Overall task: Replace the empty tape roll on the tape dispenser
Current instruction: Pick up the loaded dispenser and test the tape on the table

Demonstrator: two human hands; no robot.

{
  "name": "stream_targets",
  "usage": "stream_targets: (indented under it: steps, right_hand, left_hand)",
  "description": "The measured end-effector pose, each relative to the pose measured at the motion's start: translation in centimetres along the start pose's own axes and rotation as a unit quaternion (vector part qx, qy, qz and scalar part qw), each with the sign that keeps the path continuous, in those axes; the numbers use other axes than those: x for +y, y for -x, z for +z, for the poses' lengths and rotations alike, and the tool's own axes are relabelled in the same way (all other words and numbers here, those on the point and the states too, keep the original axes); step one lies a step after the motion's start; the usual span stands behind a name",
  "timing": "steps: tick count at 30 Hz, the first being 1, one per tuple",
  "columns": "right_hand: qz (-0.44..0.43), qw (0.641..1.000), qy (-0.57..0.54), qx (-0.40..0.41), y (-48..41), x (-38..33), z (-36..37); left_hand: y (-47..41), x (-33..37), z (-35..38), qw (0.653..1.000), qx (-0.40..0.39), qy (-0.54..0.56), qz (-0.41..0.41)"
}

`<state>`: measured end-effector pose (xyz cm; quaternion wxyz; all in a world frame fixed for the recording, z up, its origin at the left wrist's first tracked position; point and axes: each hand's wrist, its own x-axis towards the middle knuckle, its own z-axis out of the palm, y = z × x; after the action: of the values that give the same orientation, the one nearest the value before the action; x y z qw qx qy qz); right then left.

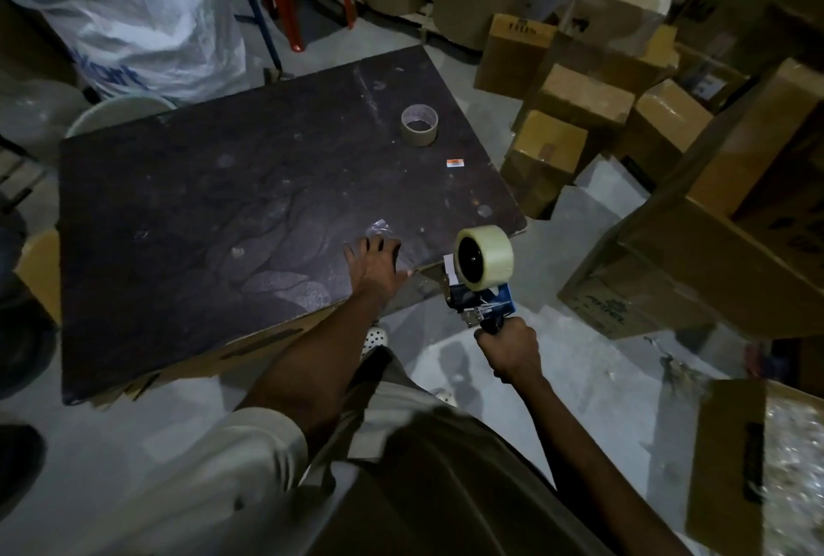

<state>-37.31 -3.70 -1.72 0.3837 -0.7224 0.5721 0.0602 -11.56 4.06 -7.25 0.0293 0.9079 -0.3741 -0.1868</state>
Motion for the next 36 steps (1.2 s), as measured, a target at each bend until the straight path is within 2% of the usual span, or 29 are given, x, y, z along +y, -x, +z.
stream_targets:
  steps: [6, 10, 15, 19, 27, 33, 36]
  right_hand:
    - [-0.007, 1.000, -0.004, 0.000, -0.3, -0.6, -0.6]
    - [-0.019, 1.000, 0.003, -0.004, -0.8, -1.3, -1.1]
    - [-0.040, 0.999, 0.003, -0.003, -1.8, -2.8, -1.4]
    - [-0.048, 0.999, -0.003, 0.012, -2.7, -4.9, -1.1]
    - [-0.068, 0.995, 0.008, 0.072, -5.0, -10.1, -0.6]
    - [-0.074, 0.993, 0.062, 0.069, -7.8, -13.3, 0.1]
    - [-0.109, 0.987, 0.094, 0.073, -9.1, -14.5, 1.0]
  left_hand:
    - [0.2, 0.2, 0.9, 0.999, -0.006, -0.036, -0.015]
    - [1.1, 0.3, 0.1, 0.998, -0.039, -0.043, -0.010]
    - [2.7, -1.8, -0.4, 0.996, 0.003, 0.076, -0.038]
    - [3.9, -3.6, 0.1, 0.988, 0.047, 0.123, -0.077]
    - [4.6, -6.8, -0.7, 0.977, 0.087, 0.151, -0.123]
    - [2.7, -8.7, -2.0, 0.974, 0.107, 0.155, -0.129]
    - [1.3, -9.9, -2.3, 0.973, 0.111, 0.152, -0.130]
